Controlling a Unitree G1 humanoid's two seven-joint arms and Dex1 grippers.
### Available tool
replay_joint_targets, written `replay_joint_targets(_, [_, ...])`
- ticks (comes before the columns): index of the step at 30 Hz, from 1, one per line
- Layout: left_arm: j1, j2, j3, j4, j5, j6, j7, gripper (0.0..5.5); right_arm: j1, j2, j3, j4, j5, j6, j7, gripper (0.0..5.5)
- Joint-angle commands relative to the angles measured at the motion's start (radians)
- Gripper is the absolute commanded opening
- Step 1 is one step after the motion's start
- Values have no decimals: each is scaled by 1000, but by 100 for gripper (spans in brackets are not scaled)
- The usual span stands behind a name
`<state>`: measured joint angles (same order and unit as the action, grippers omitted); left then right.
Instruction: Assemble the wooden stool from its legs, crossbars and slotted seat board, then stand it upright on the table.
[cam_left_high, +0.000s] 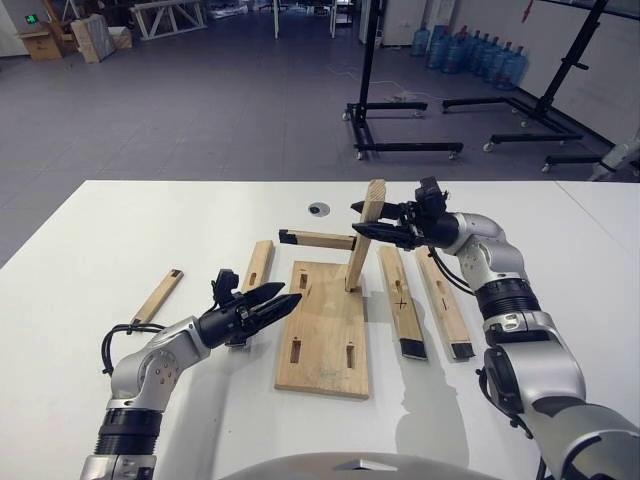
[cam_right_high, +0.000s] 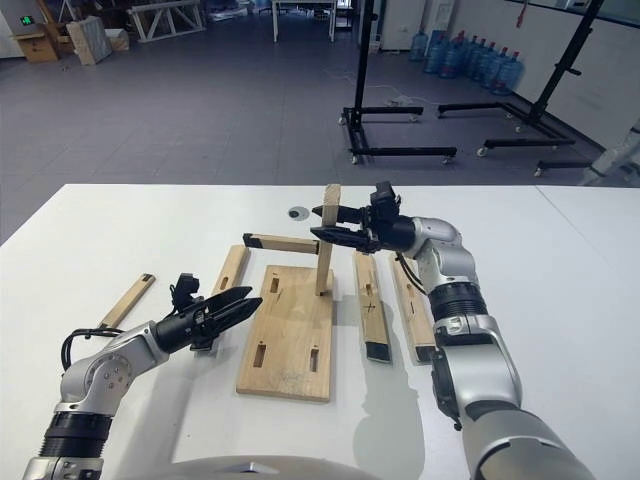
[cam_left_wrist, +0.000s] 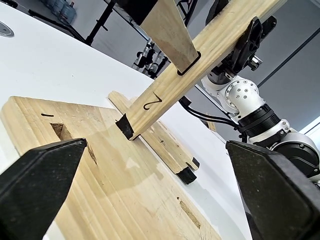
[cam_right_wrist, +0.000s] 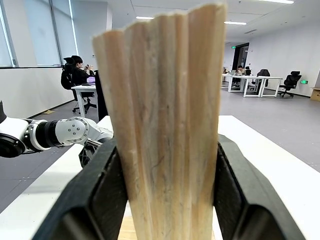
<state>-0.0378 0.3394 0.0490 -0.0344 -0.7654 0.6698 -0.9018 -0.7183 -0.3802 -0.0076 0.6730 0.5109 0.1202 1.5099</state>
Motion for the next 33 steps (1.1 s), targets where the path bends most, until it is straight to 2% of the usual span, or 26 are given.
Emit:
replay_joint_targets(1, [-21, 21, -2, 7, 19, 5, -3, 511, 111, 0, 60, 105, -105, 9, -26, 207])
replay_joint_targets(5, [-23, 22, -7, 10, 24, 5, -6, 511, 120, -14, 62, 151, -103, 4, -16, 205])
replay_joint_targets(10, [-25, 12, -21, 11, 30, 4, -8, 511, 91, -49, 96, 198, -101, 104, 51, 205])
replay_joint_targets(18, [-13, -8, -19, 13, 39, -12, 1, 511, 43, -62, 120, 218, -145, 14, -8, 205])
replay_joint_targets(24, [-18, -25, -13, 30, 48, -30, 8, 511, 13, -68, 81, 152, -144, 32, -48, 327])
replay_joint_targets(30, [-6, -37, -10, 25, 47, -39, 16, 511, 107, -135, 27, -19, -150, 63, -91, 450])
replay_joint_targets(33, [15, -44, -5, 6, 48, -47, 33, 511, 225, -210, 12, -136, -224, 56, -222, 465])
